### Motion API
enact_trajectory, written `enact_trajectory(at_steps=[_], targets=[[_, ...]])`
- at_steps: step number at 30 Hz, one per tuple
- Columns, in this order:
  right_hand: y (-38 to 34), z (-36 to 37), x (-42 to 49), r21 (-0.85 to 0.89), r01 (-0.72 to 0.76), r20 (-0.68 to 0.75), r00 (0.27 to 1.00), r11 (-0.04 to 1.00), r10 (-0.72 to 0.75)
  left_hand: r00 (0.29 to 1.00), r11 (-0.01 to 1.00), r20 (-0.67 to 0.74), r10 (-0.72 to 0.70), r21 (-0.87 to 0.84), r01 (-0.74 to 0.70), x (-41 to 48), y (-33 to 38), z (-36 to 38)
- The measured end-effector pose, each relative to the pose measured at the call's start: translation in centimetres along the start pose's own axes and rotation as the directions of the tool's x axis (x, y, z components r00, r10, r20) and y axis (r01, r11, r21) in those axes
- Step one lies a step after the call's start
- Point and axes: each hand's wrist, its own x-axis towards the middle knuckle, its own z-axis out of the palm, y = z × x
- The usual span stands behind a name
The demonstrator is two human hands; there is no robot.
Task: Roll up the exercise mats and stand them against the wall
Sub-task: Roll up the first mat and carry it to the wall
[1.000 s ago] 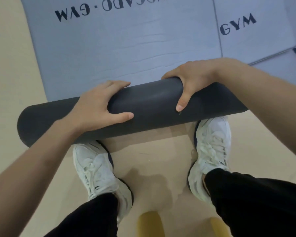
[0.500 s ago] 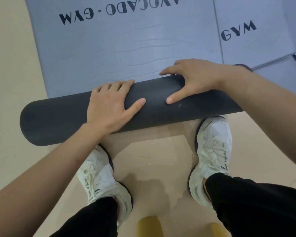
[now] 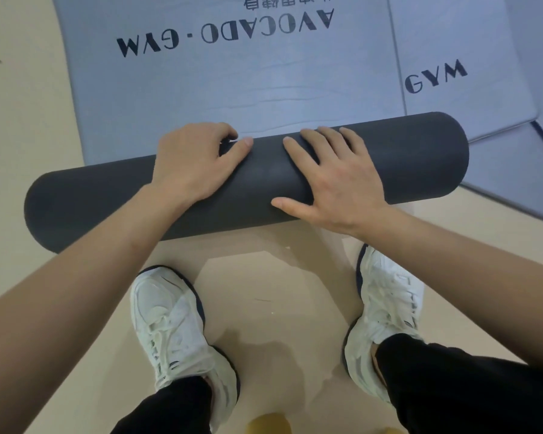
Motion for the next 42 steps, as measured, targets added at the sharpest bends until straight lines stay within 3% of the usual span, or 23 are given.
enact_trajectory(at_steps=[3,5,13,14,16,19,21,27,30,33,36,42], targets=[[0.8,-0.6,2.1,0.003,-0.006,0.069,0.998,1.000,0.005,0.950,0.997,-0.303,0.074,0.007,-0.075,-2.2,0.5,0.5],[1.5,-1.2,3.9,0.008,-0.013,0.133,0.991,1.000,0.012,0.905,0.991,-0.403,0.136,0.051,-0.125,-4.0,0.9,1.3],[3.7,-2.1,9.9,0.123,-0.068,0.283,0.959,0.990,0.031,0.865,0.955,-0.435,0.251,0.258,-0.147,-5.4,0.6,5.3],[3.7,-2.0,10.1,0.139,-0.082,0.240,0.970,0.987,0.047,0.855,0.949,-0.447,0.262,0.281,-0.144,-4.9,0.3,5.4],[3.3,-1.6,9.7,0.182,-0.105,0.009,0.994,0.978,0.106,0.828,0.938,-0.482,0.288,0.318,-0.142,-3.8,-0.2,5.4],[2.5,-0.9,7.4,0.240,-0.115,-0.398,0.894,0.964,0.206,0.794,0.941,-0.539,0.283,0.316,-0.121,-2.1,-0.3,4.9],[1.9,-0.2,5.4,0.190,-0.120,-0.460,0.866,0.974,0.197,0.796,0.949,-0.545,0.263,0.296,-0.111,-0.7,-0.2,4.0],[2.2,1.4,3.2,-0.067,-0.157,-0.176,0.974,0.985,0.143,0.910,0.981,-0.385,0.153,0.173,-0.092,4.1,-0.2,-0.1],[3.4,1.4,5.5,-0.103,-0.149,-0.148,0.980,0.984,0.133,0.951,0.990,-0.282,0.125,0.101,-0.100,5.8,-0.2,-1.5],[4.6,0.9,7.9,-0.082,-0.142,-0.128,0.983,0.986,0.131,0.923,0.994,-0.370,0.104,0.006,-0.110,5.2,0.0,-2.3],[5.6,0.3,10.4,-0.059,-0.138,-0.094,0.987,0.989,0.132,0.860,0.987,-0.484,0.161,0.101,-0.129,2.6,0.6,-1.1],[7.6,-1.5,14.9,0.029,-0.113,0.038,0.993,0.993,0.112,0.943,0.961,-0.303,0.141,0.271,-0.056,2.7,0.2,0.8]])
